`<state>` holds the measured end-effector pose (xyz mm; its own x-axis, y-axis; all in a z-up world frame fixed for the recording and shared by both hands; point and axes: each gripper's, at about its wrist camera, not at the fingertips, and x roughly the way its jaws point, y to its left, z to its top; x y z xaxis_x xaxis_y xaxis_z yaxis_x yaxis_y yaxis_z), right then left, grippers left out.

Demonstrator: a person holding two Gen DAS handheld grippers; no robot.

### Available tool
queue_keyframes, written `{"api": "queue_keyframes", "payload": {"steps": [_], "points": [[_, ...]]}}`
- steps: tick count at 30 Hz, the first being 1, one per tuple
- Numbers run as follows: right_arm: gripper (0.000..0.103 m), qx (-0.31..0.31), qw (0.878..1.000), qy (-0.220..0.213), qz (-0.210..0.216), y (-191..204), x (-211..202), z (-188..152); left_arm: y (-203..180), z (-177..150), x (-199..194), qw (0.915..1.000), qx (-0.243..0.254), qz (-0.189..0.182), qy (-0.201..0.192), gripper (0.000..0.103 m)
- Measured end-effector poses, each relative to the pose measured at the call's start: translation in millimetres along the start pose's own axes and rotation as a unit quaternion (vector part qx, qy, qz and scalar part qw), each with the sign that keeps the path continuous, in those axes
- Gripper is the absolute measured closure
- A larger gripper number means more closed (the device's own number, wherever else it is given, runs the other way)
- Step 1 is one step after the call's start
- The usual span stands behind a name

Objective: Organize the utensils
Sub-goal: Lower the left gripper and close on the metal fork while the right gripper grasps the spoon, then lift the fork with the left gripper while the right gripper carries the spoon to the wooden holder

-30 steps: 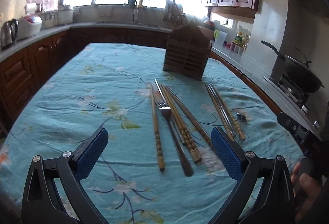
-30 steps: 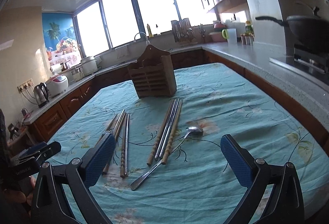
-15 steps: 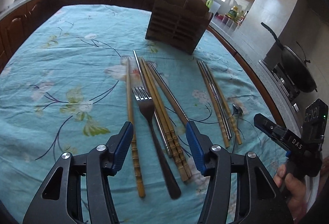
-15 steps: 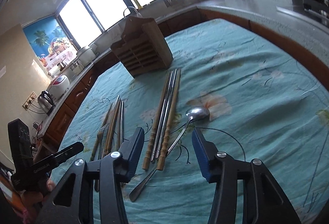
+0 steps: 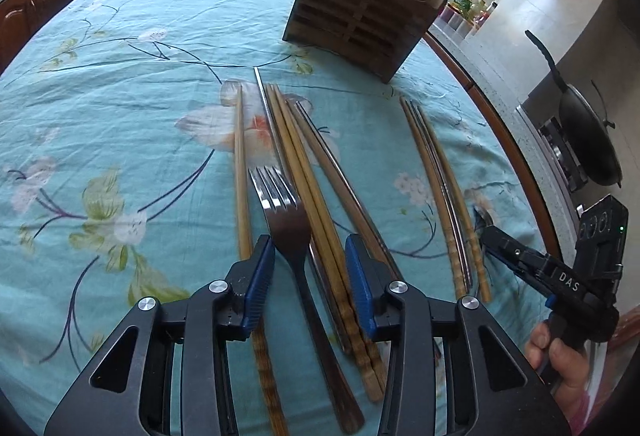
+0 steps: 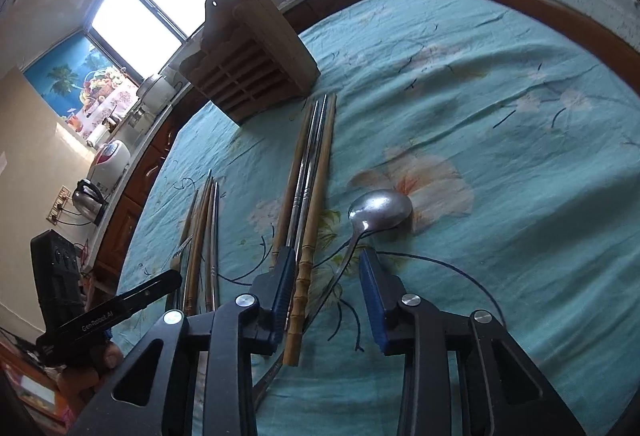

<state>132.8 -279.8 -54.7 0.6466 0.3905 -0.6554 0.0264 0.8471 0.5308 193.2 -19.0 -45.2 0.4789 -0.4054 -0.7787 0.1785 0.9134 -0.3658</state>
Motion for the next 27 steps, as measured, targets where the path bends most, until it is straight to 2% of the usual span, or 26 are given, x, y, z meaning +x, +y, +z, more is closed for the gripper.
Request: {"api": "queue_keyframes", "payload": {"steps": [4, 7, 9, 15, 27], "points": [[0.077, 0.009, 1.0, 0.004, 0.013, -2.4, 6.5, 7.6, 6.2, 7.7, 4.3, 0.9996, -0.015, -0.023, -0.001, 0.069], [0.098, 0.034, 0.999, 0.009, 0.027, -10.8, 12.8, 10.0, 13.0, 10.4, 8.6, 0.9991, -0.028, -0.03, 0.002, 0.091], [0.099, 0.038, 0.999, 0.004, 0.032, -13.3, 11.6, 10.1, 17.4, 9.4, 9.1, 0.9982, -0.039, -0.046, 0.003, 0.098], [0.1, 0.012, 0.999, -0.027, 0.033, -4.9, -7.8, 8.5, 16.6, 5.0, -5.6, 0.9977, -0.035, -0.053, -0.022, 0.1], [0.101, -0.033, 0.995, -0.087, 0.041, 25.4, -60.7, 20.5, 1.7, 14.4, -65.7, 0.9919, -0.012, -0.084, -0.094, 0.101]]}}
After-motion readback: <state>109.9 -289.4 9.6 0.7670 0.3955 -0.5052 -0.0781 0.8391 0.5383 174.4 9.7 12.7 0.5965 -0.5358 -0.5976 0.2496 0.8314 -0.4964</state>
